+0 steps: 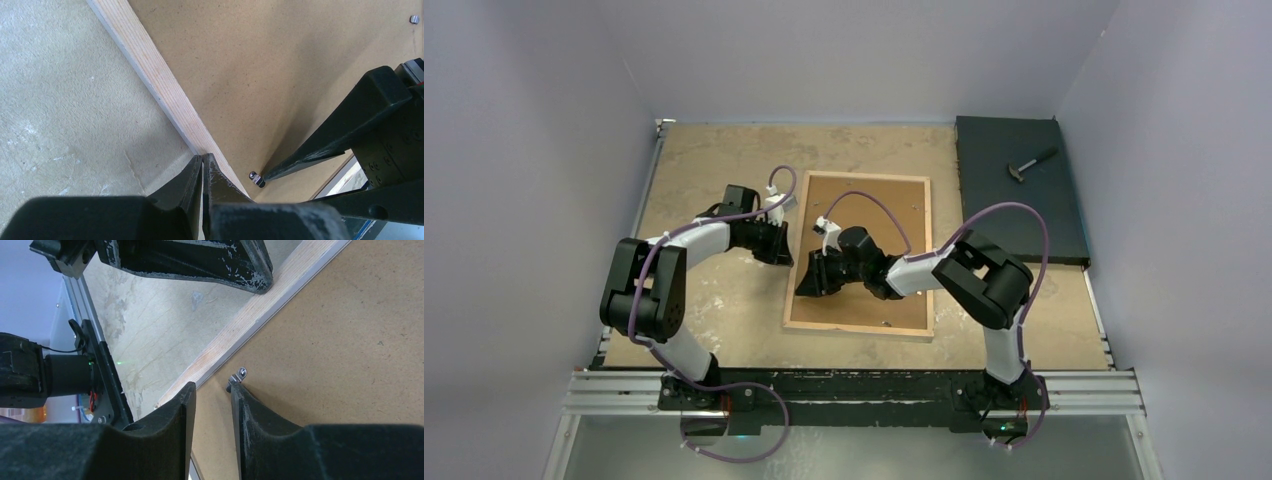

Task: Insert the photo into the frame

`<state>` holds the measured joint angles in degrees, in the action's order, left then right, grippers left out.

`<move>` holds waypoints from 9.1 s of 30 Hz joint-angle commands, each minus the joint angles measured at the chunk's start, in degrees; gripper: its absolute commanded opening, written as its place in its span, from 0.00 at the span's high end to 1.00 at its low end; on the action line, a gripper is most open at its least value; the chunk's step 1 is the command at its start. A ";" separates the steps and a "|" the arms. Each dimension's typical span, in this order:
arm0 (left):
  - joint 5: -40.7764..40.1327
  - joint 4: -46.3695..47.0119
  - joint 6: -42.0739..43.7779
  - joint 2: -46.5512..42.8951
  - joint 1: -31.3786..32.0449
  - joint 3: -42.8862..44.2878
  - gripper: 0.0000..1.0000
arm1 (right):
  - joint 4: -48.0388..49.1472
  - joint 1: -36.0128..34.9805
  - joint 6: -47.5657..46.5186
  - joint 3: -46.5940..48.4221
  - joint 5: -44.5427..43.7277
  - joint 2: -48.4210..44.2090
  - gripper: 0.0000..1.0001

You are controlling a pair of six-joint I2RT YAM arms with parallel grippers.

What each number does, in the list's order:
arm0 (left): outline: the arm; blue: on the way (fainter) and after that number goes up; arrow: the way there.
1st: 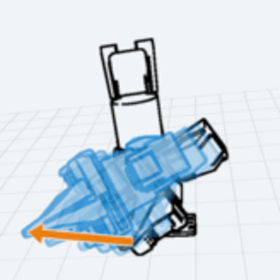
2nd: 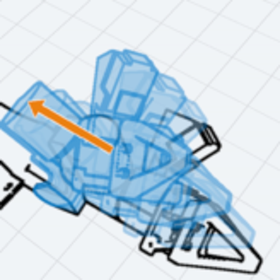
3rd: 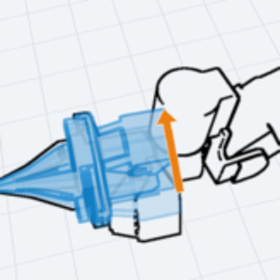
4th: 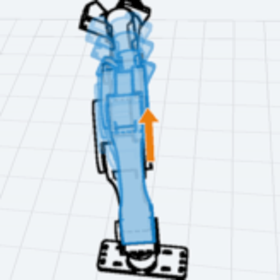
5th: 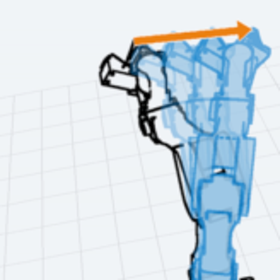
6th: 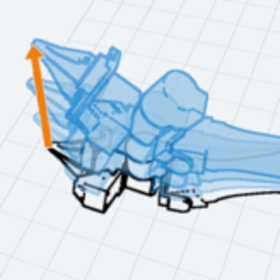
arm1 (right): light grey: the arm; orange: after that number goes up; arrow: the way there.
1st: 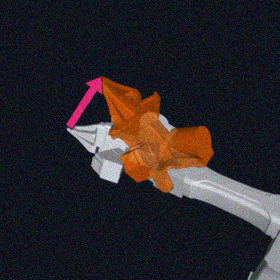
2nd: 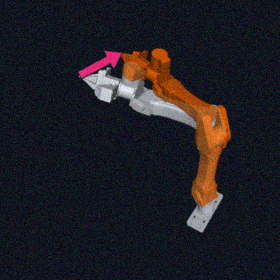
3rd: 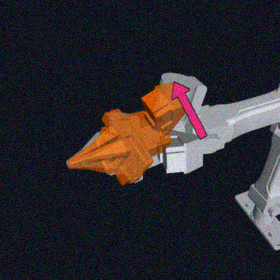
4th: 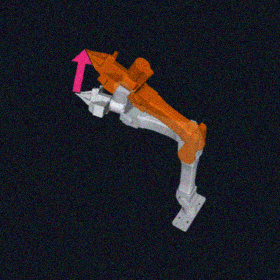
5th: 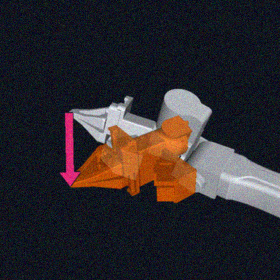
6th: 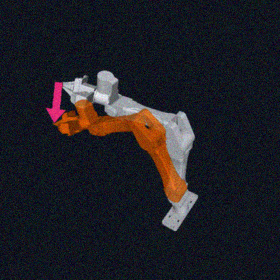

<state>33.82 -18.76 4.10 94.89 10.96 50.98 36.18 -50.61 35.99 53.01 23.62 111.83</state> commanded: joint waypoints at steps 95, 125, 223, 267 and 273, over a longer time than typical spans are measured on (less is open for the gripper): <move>-1.16 9.36 -8.55 17.74 -1.28 17.40 0.96 | -5.86 19.28 5.49 33.78 -4.02 19.66 0.49; -1.47 9.99 -6.76 16.30 -1.34 14.29 0.98 | -6.57 18.00 8.97 38.97 -0.63 26.13 0.52; -0.25 9.78 -5.96 16.30 -2.35 12.28 1.00 | -4.56 17.39 8.14 36.92 4.17 25.87 0.55; 0.81 9.90 -5.99 15.18 -2.60 11.25 1.00 | -7.19 16.04 7.49 36.91 -6.00 22.87 0.52; 0.85 9.90 -5.81 15.23 -2.56 11.10 1.00 | -6.68 15.81 7.78 37.50 -6.78 23.39 0.52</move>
<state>34.74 -3.49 -3.40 109.91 8.56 64.49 30.72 -34.48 43.99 88.73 19.53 134.67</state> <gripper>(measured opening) 0.003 0.484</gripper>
